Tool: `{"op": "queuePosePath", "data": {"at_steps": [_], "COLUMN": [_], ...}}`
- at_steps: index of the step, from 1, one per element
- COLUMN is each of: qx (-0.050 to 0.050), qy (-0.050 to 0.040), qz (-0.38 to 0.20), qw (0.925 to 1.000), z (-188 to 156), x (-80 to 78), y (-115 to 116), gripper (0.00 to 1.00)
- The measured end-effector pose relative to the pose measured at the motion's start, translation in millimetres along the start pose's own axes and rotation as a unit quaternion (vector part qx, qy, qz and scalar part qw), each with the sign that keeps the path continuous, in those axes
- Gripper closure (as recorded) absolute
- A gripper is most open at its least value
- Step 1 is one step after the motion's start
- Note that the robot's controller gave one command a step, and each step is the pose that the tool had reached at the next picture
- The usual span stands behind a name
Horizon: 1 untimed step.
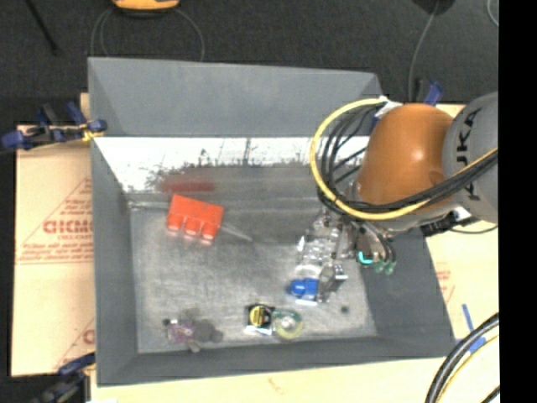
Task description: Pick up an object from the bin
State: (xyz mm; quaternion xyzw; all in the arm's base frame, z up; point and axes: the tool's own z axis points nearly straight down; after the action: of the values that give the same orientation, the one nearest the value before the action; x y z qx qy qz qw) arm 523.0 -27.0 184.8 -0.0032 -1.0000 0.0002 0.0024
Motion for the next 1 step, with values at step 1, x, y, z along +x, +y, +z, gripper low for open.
{"op": "queuePosePath", "data": {"at_steps": [1], "qx": [-0.002], "qy": [-0.0086], "qz": [0.069], "qw": [0.9976], "z": [113.6], "x": [3.3], "y": [-23.6], "gripper": [0.0]}}
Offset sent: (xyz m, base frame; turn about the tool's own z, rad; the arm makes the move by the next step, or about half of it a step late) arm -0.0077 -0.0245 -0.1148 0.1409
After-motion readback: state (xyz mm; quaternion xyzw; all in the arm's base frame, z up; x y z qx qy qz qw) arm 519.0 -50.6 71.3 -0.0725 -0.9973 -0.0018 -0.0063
